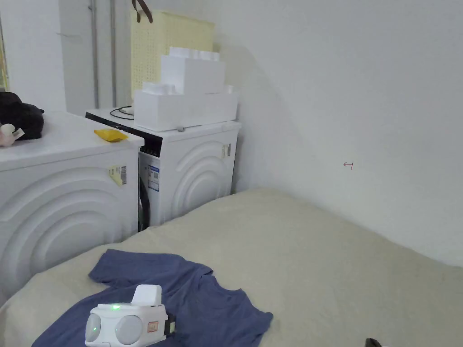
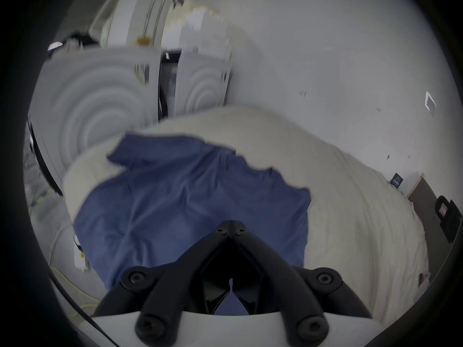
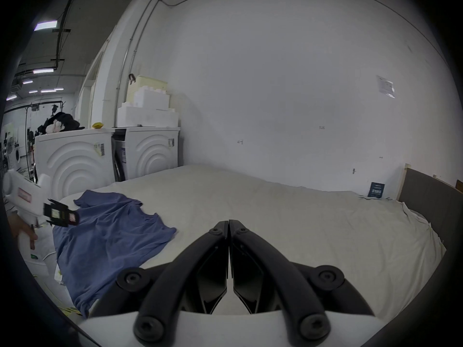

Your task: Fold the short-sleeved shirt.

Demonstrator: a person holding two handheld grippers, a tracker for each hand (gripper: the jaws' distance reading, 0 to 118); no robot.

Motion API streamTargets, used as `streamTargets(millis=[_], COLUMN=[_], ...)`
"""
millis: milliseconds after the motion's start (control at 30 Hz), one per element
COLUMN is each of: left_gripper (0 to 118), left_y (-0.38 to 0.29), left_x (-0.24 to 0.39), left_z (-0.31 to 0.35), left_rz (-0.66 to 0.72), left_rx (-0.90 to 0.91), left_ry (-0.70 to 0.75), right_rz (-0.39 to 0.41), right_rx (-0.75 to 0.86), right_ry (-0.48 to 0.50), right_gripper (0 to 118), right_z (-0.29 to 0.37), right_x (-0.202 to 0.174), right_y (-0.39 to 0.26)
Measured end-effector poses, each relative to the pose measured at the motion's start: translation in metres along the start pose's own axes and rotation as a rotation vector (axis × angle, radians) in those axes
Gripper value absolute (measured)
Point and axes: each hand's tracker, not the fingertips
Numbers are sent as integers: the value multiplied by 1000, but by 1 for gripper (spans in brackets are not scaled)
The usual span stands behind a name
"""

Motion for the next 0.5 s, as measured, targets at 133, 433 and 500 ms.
streamTargets(millis=[133, 433, 500], left_gripper=[0, 112, 111], left_y=[2, 17, 13], left_x=[-19, -25, -25], left_z=[-39, -82, -93], left_rz=[43, -113, -156], left_rx=[-156, -210, -256], left_ry=[-28, 143, 145], right_rz=[24, 49, 45], right_rx=[-9, -38, -44], right_ry=[15, -4, -7], right_gripper=[0, 0, 0], right_z=[-2, -6, -9], right_x=[-9, -4, -3], right_y=[0, -4, -4])
